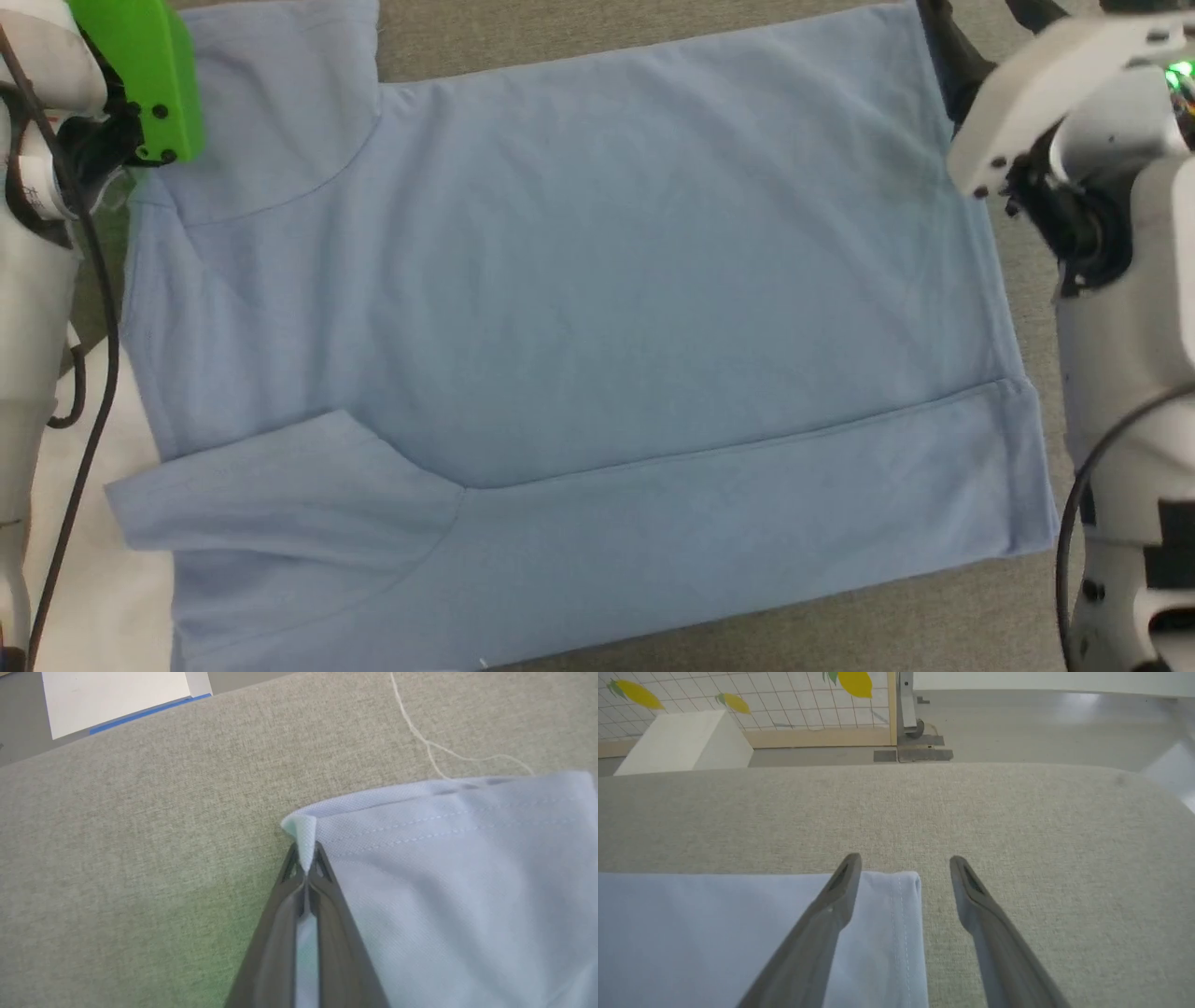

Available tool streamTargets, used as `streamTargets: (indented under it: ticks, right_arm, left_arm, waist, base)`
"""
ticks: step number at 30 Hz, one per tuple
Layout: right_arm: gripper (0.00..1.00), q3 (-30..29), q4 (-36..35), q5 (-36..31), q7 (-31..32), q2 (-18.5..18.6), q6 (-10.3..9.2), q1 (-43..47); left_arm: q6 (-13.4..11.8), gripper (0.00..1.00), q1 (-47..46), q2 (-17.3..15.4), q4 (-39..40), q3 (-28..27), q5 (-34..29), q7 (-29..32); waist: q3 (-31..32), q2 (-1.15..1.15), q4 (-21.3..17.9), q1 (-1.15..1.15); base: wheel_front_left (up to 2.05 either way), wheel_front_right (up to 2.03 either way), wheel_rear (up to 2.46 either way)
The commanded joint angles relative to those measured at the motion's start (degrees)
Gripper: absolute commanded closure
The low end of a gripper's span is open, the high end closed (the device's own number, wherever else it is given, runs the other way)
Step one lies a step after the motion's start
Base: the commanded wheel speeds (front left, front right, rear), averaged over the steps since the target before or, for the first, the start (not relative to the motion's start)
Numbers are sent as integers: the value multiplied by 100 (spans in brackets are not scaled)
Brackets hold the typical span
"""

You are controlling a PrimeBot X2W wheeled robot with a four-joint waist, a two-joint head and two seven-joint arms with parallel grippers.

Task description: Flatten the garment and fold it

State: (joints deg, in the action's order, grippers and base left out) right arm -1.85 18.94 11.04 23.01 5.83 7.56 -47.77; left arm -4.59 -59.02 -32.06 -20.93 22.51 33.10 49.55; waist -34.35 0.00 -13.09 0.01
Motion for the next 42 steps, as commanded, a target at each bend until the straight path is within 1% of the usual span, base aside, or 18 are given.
streamTargets:
  ticks: [1,4,9,10,11,13,14,16,20,22,28,31,34,35,39,42]
  right_arm:
    - [0,-55,238,-45,298,-25,-8,-250]
    - [0,-183,739,-216,930,-3,-8,-677]
    - [0,-303,1281,-529,1735,22,-8,-1077]
    - [35,-327,1377,-605,1899,24,-8,-1136]
    - [57,-357,1448,-668,2029,24,-8,-1171]
    - [93,-432,1561,-807,2310,15,-8,-1218]
    - [100,-451,1575,-874,2415,8,-8,-1232]
    - [100,-444,1512,-899,2433,-24,-8,-1231]
    - [100,-324,1282,-813,2022,-54,-8,-1058]
    - [100,-249,1154,-710,1739,-19,-8,-868]
    - [100,36,657,-294,604,139,-8,4]
    - [100,239,361,-81,-59,267,-8,548]
    - [100,394,135,82,-533,401,-8,1107]
    - [100,446,-62,217,-871,548,-8,1633]
    - [100,370,-294,317,-1061,703,-8,2214]
    - [100,287,-423,319,-1016,820,-8,2638]
  left_arm:
    - [26,100,46,31,-21,38,6,-13]
    - [80,100,-10,76,12,80,4,-74]
    - [173,100,-62,157,15,114,41,-212]
    - [192,100,-66,180,8,124,51,-245]
    - [206,100,-70,199,-3,128,61,-273]
    - [244,100,-82,237,-35,133,83,-354]
    - [269,100,-88,258,-48,133,89,-428]
    - [326,100,-94,274,-35,104,66,-718]
    - [513,100,38,265,56,57,-29,-1562]
    - [602,100,223,273,129,45,-44,-1968]
    - [681,100,1215,276,589,-192,85,-3262]
    - [607,100,1930,260,932,-342,186,-3783]
    - [520,100,2667,267,1294,-438,321,-4094]
    - [381,100,3480,240,1701,-523,441,-4302]
    - [183,100,4411,260,2111,-574,624,-4381]
    - [149,100,4946,341,2310,-501,795,-4358]
  waist:
    - [-58,0,103,-1]
    - [-106,0,199,-1]
    - [-170,0,310,-1]
    - [-179,0,331,-1]
    - [-185,0,345,-1]
    - [-185,0,375,-1]
    - [-178,0,392,-1]
    - [-148,0,411,-1]
    - [33,0,442,-1]
    - [191,0,485,-1]
    - [841,0,597,-1]
    - [1214,0,669,-1]
    - [1545,0,743,-1]
    - [1834,0,809,-1]
    - [2120,0,921,-1]
    - [2256,0,1010,-1]
  base:
    - [0,0,0]
    - [0,0,0]
    - [0,0,0]
    - [0,0,0]
    - [0,0,0]
    - [0,0,0]
    - [0,0,0]
    - [0,0,0]
    - [0,0,0]
    - [0,0,0]
    - [0,0,0]
    - [0,0,0]
    - [0,0,0]
    - [0,0,0]
    - [0,0,0]
    - [0,0,0]
